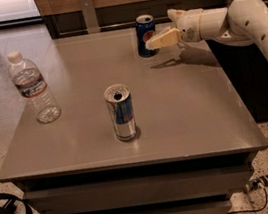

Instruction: Pick pepsi can

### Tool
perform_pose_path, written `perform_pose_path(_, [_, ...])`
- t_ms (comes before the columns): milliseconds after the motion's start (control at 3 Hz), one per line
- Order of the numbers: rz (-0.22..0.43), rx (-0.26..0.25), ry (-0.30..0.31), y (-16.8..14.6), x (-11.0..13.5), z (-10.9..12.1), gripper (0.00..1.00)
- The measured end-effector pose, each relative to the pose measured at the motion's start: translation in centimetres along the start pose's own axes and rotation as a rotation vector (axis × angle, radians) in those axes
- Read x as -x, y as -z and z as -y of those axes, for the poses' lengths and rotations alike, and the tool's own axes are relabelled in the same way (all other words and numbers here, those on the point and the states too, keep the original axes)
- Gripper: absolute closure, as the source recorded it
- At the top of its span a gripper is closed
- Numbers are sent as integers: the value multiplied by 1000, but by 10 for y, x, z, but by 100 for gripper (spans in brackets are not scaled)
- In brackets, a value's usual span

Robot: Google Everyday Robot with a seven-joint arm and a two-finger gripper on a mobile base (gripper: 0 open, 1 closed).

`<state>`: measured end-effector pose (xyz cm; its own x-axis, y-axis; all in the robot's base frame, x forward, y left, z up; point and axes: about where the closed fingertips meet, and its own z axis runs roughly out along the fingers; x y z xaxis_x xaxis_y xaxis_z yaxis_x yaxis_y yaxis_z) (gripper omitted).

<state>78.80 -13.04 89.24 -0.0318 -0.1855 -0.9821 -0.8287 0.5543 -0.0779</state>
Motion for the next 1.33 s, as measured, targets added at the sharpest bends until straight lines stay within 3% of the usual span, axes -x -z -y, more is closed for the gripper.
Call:
perform_pose_path(667, [25, 37, -6, -26, 0, -6, 0])
perform_pose_path(1333, [38, 63, -3, -42, 2, -12, 42])
